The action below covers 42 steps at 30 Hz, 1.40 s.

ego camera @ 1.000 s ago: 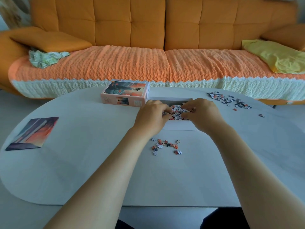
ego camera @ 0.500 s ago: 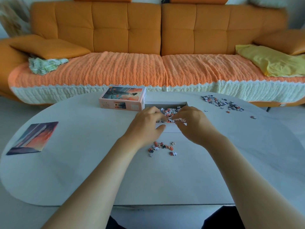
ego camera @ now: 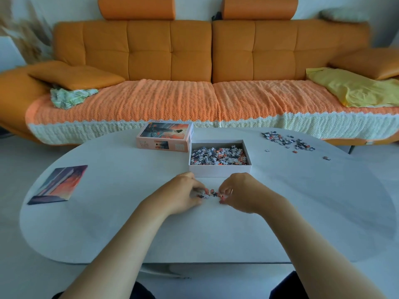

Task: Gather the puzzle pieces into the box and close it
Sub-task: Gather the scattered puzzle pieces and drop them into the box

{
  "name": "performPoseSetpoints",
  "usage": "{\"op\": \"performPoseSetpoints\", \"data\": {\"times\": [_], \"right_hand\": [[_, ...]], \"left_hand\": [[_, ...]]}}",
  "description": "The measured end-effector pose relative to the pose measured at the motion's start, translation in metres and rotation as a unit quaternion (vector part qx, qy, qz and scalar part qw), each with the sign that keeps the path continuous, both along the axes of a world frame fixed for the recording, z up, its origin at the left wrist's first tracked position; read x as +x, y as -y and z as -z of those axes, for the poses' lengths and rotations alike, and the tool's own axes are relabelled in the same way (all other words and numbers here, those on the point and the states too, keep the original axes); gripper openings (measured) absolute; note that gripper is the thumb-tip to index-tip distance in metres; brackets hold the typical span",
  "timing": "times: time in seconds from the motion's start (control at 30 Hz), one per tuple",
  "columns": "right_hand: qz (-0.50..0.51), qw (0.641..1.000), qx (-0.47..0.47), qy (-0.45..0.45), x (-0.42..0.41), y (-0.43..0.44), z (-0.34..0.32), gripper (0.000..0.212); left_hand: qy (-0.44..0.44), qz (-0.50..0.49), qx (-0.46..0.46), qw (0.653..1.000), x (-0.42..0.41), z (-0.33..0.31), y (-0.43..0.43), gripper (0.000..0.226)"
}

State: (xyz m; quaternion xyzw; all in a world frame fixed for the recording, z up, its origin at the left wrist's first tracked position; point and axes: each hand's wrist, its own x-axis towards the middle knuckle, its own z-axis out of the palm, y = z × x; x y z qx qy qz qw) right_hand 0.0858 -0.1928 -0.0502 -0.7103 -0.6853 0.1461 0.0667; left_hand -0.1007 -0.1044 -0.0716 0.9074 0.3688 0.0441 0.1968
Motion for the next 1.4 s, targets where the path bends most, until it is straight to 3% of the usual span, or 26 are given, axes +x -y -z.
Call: {"op": "performPoseSetpoints", "data": {"times": [0.2,0.3,0.4,0.5,0.6,0.7,0.87,1.07,1.4], "right_hand": [[0.034,0.998,0.044,-0.035,-0.005,-0.003,0.010,0.019],[0.045,0.997,0.013,-0.064,0.000,0.000,0.006,0.028],[0.044,0.997,-0.018,-0.069,0.001,0.000,0.006,0.039],[0.058,0.994,-0.001,-0.090,-0.003,-0.004,0.009,0.031],[0.060,0.993,-0.001,-0.104,-0.007,-0.006,0.006,0.026],[0.066,0.992,-0.016,-0.108,-0.005,-0.007,0.003,0.038],[0.045,0.992,-0.056,-0.106,-0.004,-0.005,-0.002,0.059],[0.050,0.992,-0.051,-0.105,-0.011,-0.013,-0.002,0.026],[0.071,0.991,-0.046,-0.101,-0.018,-0.014,-0.001,0.015]], "left_hand": [[0.048,0.009,0.006,0.999,0.012,-0.001,0.009,0.031],[0.043,-0.012,-0.023,0.999,0.004,-0.004,0.004,0.040],[0.000,-0.013,-0.011,1.000,-0.001,-0.006,-0.001,0.028],[0.027,-0.021,-0.015,0.999,0.005,-0.005,0.004,0.021],[0.053,-0.024,-0.028,0.998,0.014,-0.004,0.009,0.027],[0.054,-0.034,-0.049,0.997,0.012,-0.006,0.007,0.037],[-0.041,-0.011,-0.022,0.999,0.005,-0.008,0.003,0.047],[0.031,0.002,-0.015,0.999,0.019,-0.005,0.012,0.020],[0.079,-0.046,-0.039,0.995,0.019,-0.002,0.011,0.018]]}}
